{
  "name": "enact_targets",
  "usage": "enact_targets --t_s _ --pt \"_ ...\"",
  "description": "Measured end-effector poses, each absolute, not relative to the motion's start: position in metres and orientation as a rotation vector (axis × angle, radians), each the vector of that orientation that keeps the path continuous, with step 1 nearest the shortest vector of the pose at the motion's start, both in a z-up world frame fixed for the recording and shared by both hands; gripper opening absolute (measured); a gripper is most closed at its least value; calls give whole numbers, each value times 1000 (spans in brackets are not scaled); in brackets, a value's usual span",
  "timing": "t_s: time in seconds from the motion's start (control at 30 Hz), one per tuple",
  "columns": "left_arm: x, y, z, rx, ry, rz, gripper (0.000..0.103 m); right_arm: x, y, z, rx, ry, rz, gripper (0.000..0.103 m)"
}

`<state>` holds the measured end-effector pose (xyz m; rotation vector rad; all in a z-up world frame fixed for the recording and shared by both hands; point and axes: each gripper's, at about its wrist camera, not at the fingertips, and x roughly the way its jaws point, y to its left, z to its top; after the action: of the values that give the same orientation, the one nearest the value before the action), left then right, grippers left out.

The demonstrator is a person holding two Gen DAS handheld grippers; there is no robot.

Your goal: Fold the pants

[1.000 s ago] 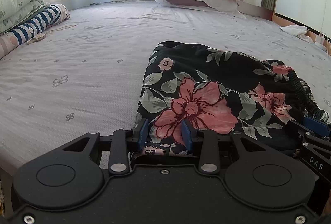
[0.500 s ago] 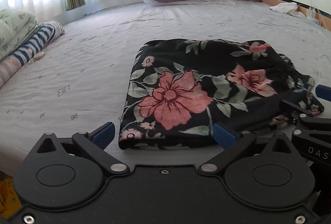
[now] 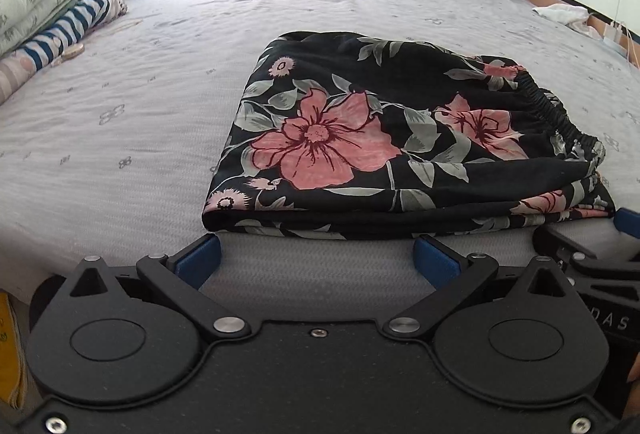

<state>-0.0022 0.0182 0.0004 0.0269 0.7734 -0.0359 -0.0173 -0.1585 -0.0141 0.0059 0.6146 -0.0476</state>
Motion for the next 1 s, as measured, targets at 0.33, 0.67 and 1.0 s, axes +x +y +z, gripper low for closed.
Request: enact_targets --t_s 0.33,0.67,1.0 --pt "4 18 0 -18 797 -10 103 -15 -156 -16 -7 631 -18 103" --pt "5 19 0 -13 808 -17 103 -14 -156 -18 -14 636 -15 103" --pt "5 18 -1 -9 804 -16 103 -14 -155 -18 -16 635 -16 103"
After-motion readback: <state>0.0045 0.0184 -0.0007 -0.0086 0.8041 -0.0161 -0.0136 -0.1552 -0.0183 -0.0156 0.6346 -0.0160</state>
